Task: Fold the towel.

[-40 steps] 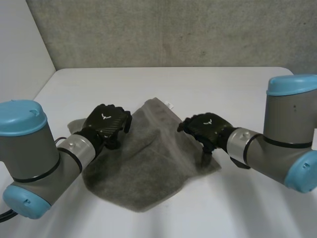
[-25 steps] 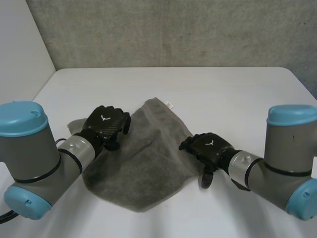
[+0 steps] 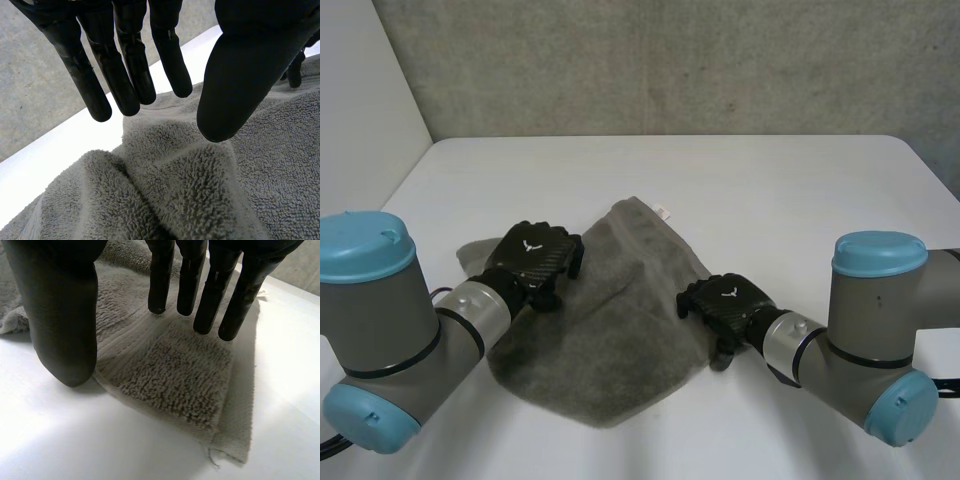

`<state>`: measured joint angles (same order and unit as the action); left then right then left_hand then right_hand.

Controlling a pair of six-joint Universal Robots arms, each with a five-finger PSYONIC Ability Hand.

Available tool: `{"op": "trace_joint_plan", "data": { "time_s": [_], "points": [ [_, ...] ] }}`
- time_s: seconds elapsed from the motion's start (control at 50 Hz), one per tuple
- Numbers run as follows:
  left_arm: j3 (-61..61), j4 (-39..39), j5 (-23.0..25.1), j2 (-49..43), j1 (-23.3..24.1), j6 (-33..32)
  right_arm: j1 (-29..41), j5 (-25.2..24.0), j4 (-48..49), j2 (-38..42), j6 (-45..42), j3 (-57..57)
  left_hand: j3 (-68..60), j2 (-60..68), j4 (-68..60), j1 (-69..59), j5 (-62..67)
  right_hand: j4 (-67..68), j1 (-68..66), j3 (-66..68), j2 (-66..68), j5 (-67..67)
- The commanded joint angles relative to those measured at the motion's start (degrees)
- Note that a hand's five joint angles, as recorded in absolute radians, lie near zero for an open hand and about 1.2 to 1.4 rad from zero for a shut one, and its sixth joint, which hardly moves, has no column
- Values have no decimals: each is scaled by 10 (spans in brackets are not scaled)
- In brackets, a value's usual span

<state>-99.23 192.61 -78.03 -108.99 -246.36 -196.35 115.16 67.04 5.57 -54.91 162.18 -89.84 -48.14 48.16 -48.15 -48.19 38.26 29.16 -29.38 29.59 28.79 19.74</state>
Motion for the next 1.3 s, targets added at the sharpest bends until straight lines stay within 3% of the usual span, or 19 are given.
{"op": "trace_joint_plan", "data": {
  "time_s": [0.02, 0.16, 0.2, 0.22, 0.26, 0.28, 0.3, 0.6, 0.66, 0.7, 0.86, 1.08, 1.2, 1.3],
  "points": [
    [0, 0, 0, 3, 0, 1, 9, 5, -4, -3, 1, -2, -68, 68, -68, -68, 67, -26, 28, -30, -22, -32],
    [-3, 0, 0, 3, 1, 1, 9, 3, -4, -4, 2, -3, -66, 66, -66, -66, 65, 20, -17, 15, 23, 14],
    [-3, 0, 0, 3, 0, 1, 9, 1, -2, -4, 2, -3, -65, 65, -65, -64, 64, 153, -151, 149, 157, 147],
    [-3, 0, 0, 3, 0, 1, 9, 1, -2, -4, 2, -3, -65, 65, -65, -64, 64, 154, -152, 150, 158, 148],
    [-3, 0, 0, 3, 0, 1, 9, 1, 0, -4, 5, 2, -63, 63, -63, -63, 62, 403, -401, 399, 407, 398],
    [-3, 0, 0, 3, 0, 1, 9, 1, 0, -4, 5, 2, -63, 63, -63, -63, 62, 405, -402, 400, 408, 399],
    [-3, 0, 0, 3, 1, 0, 9, 2, 0, -5, 11, 9, -61, 61, -61, -61, 60, 507, -505, 503, 511, 502],
    [-33, -3, -1, 26, 11, 1, -2, 18, 1, -79, 82, 78, 6, -6, 6, 6, -7, 508, -506, 504, 512, 503],
    [-59, -2, -2, 58, 16, 2, -10, 41, 1, -94, 75, 84, 122, -122, 122, 122, -123, 508, -506, 504, 512, 503],
    [-82, -1, -2, 80, 24, 4, -23, 68, -2, -104, 61, 84, 375, -375, 375, 375, -376, 508, -506, 504, 512, 503],
    [-129, 0, -1, 116, 49, 6, -47, 92, -6, -110, -4, 64, 371, -371, 371, 371, -372, 508, -506, 504, 512, 503],
    [-142, 7, -6, 98, 59, 3, -52, 83, -6, -110, -13, 32, 356, -356, 356, 356, -357, 508, -506, 504, 512, 503],
    [-105, 39, -53, 37, 48, -3, -63, 81, -4, -111, -13, 23, 334, -334, 334, 334, -335, 508, -506, 504, 512, 503],
    [-64, 50, -89, -25, 47, -9, -72, 79, -1, -113, -13, 19, 230, -230, 230, 230, -231, 508, -506, 504, 512, 503]
  ]
}}
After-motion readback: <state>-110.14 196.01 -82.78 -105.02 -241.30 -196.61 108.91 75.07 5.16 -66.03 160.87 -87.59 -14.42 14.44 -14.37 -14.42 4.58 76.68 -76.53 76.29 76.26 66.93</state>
